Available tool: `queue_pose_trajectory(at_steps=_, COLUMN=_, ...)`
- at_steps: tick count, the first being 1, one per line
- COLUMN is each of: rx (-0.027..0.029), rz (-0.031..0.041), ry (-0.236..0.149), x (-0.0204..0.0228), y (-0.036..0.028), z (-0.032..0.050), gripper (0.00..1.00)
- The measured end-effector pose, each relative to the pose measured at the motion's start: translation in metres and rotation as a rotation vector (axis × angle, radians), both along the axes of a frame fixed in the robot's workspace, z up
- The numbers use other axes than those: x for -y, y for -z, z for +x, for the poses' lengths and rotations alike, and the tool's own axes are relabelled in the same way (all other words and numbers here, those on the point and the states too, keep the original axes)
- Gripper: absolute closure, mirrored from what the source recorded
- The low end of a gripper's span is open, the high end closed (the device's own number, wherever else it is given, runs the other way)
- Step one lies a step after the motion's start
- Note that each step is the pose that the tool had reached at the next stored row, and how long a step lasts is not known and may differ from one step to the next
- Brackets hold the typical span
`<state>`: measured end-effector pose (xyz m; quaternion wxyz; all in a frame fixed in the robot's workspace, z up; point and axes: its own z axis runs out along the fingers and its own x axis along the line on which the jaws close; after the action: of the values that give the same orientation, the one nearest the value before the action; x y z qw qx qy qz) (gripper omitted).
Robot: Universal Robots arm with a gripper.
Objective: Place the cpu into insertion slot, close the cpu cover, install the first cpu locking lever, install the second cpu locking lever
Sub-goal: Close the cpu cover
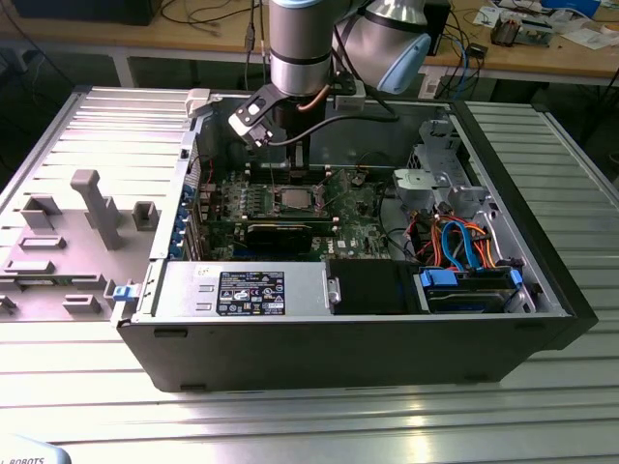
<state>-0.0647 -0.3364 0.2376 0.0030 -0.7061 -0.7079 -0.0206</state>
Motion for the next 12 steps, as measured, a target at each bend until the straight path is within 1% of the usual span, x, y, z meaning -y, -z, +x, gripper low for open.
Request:
queue_pose_trajectory(at_steps=5, rx=0.0, rz=-0.0002, ry=0.0, x=0.0, y=-0.003, z=0.0001, gripper=0.89)
queue_pose_trajectory(at_steps=7, rx=0.0, rz=-0.0007, ry=0.0, x=-0.0001, y=-0.0061, z=0.0001, gripper=0.89)
queue_pose_trajectory(at_steps=9, rx=0.0, rz=-0.0019, ry=0.0, x=-0.0003, y=-0.0105, z=0.0, gripper=0.89)
queue_pose_trajectory(at_steps=12, rx=0.0, rz=-0.0026, ry=0.0, x=-0.0005, y=-0.0141, z=0.0001, gripper=0.89)
